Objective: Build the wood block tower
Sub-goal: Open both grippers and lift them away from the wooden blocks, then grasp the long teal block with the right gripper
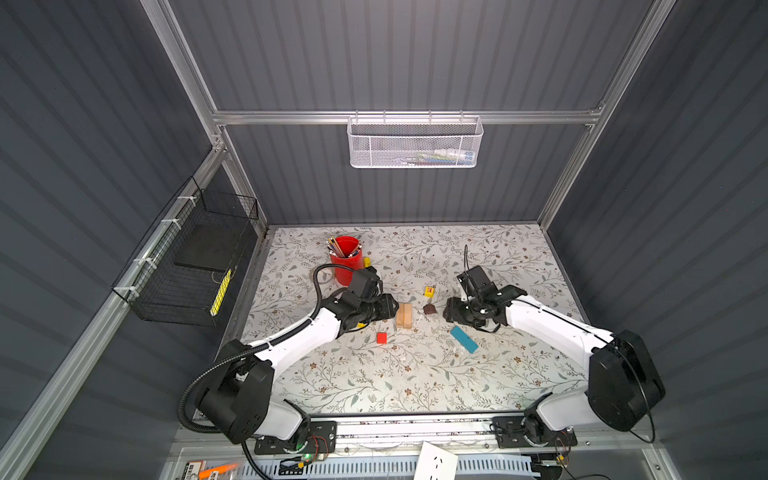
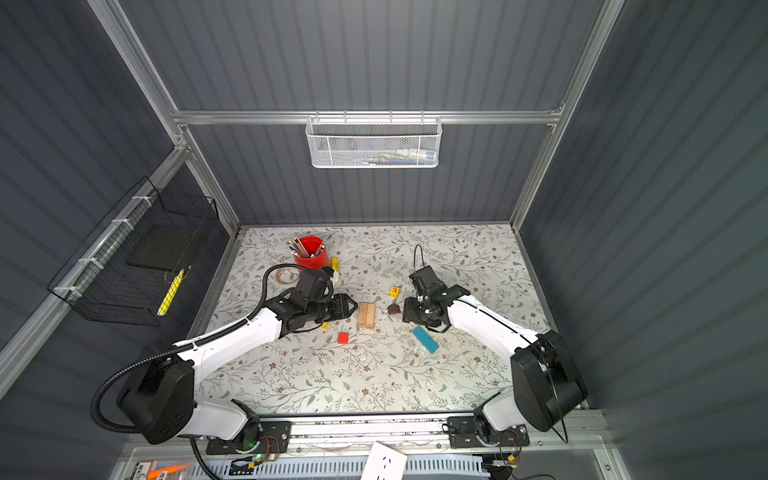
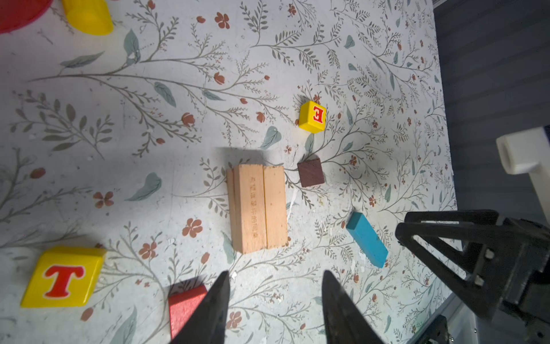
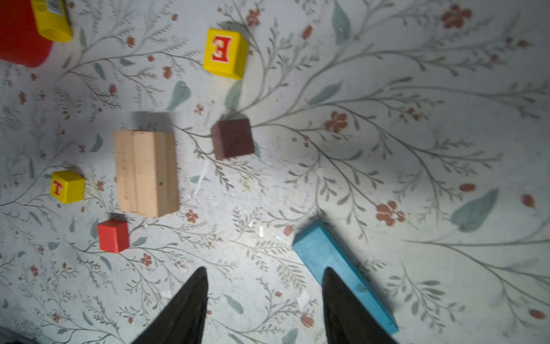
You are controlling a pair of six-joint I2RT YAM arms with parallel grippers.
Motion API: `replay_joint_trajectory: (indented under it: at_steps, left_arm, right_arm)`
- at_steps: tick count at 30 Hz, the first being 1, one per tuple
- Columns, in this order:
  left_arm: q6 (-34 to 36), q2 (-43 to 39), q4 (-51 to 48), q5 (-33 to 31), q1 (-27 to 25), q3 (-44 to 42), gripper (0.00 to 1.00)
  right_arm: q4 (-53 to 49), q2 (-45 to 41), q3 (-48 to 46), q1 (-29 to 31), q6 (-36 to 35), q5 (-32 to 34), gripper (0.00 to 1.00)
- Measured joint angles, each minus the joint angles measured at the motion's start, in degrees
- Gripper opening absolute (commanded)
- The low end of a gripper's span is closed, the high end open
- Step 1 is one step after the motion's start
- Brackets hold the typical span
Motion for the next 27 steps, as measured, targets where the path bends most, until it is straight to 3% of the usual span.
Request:
replay_joint_trajectory:
  at_steps: [8, 13, 27]
  left_arm:
    - [-0.9, -1.6, -0.7, -5.0, -7.6, -0.5, 0.61]
    - [-1.7, -1.5, -0.3, -7.2, -9.3, -0.7, 0.62]
    - [-1.9, -1.5, -0.9, -11.0, -9.6, -0.7, 0.67]
  right_arm:
    - [0.9, -1.6, -6.3, -5.0, -2.4, -1.7, 0.8]
    - [3.2, 1.7, -6.5, -5.5, -4.7, -3.1, 0.87]
    - [5.1, 4.8, -6.8, -3.7, -7.2, -4.8, 0.87]
